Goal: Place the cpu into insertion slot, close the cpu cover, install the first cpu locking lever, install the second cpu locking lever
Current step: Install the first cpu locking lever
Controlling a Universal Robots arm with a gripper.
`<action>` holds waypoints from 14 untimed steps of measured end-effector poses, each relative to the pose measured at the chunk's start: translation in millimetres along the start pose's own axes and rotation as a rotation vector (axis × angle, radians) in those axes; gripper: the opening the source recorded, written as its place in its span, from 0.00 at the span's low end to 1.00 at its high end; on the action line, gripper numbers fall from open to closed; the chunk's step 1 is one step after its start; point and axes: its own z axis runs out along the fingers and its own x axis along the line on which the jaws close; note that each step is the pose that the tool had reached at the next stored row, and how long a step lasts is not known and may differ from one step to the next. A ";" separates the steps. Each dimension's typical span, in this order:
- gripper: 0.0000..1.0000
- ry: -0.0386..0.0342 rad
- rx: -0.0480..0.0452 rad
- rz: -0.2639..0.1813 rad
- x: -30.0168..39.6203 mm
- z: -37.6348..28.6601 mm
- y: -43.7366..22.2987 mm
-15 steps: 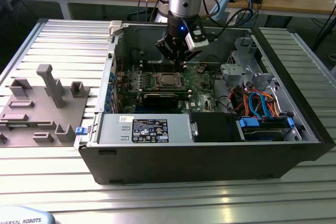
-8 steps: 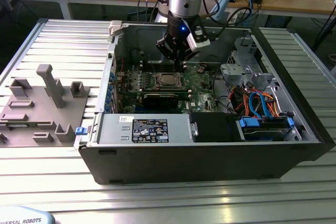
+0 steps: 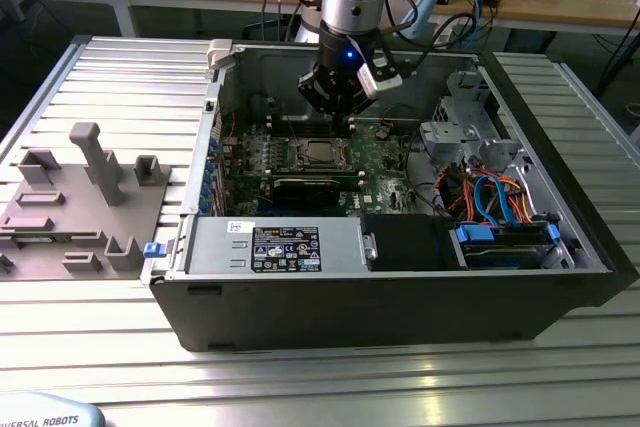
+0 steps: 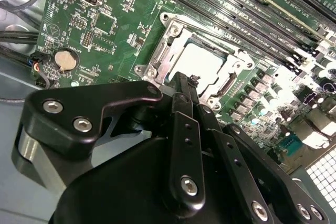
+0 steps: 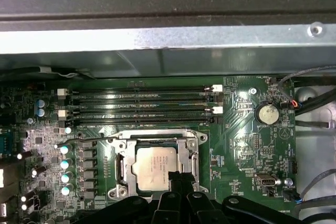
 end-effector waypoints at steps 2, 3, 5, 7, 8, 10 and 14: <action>0.11 0.0000 -0.0001 -0.001 0.0 0.0 0.0; 0.11 0.0000 0.0000 -0.002 0.0 0.5 0.0; 0.11 0.0000 -0.0001 -0.002 0.0 0.8 0.0; 0.11 0.0000 0.0000 -0.002 0.0 0.7 0.0; 0.11 0.0000 0.0000 -0.002 0.0 0.7 0.0; 0.11 0.0000 -0.0001 -0.002 0.0 0.8 0.0; 0.11 -0.0001 -0.0027 -0.002 0.1 0.9 0.1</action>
